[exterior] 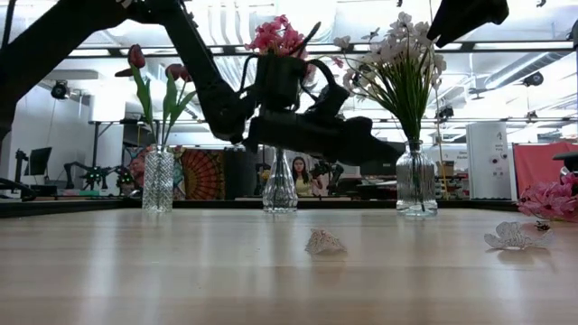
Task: Sort flowers into vase by color
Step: Put the pink flowers into the middle transparent vase
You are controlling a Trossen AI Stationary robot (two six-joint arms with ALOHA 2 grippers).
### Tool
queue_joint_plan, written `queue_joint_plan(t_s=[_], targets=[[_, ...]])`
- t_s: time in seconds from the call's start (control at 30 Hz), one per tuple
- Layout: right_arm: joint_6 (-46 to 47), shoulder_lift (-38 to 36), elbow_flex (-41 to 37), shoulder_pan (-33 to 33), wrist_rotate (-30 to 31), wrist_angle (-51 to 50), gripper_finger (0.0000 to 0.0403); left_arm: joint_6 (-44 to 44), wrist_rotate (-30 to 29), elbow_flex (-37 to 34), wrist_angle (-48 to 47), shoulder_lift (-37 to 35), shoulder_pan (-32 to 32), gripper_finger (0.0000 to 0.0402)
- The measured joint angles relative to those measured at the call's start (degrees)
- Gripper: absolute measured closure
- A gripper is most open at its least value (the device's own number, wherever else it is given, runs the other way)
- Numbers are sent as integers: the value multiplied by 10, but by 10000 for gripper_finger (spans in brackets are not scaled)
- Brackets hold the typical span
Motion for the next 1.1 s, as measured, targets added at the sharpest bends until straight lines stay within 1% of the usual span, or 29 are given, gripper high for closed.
queue_joint_plan(t_s=[0.13,0.2,0.27,0.37,0.47,0.53,0.57,0.7,0.83,0.93,1.03,1.07,1.1], targets=[[0,0,0,0,-2,1,211,47,0,-7,-1,-1,-14,83],[1,0,0,0,-19,1,211,81,-1,-25,9,-12,-23,83],[4,0,7,0,-55,-6,211,98,-4,-50,15,-34,-31,83],[39,0,25,0,-106,-5,211,100,-6,-97,20,-80,-41,83],[95,0,29,0,-197,-8,211,100,-7,-156,11,-146,-52,83],[125,1,25,0,-258,-8,211,100,-9,-192,-3,-203,-66,83],[142,2,21,0,-279,-11,211,100,-13,-208,-9,-232,-75,83],[239,18,3,2,-329,-72,211,97,-67,-248,-70,-330,-116,83],[307,48,-22,9,-379,-140,211,85,-110,-254,-132,-399,-163,83],[334,72,-45,31,-410,-132,211,59,-133,-254,-169,-425,-196,83],[360,99,-66,64,-418,-112,211,30,-141,-254,-201,-441,-229,83],[368,109,-74,77,-421,-107,211,15,-156,-252,-217,-446,-242,83],[380,118,-80,91,-420,-105,211,-4,-185,-245,-240,-449,-256,83]])
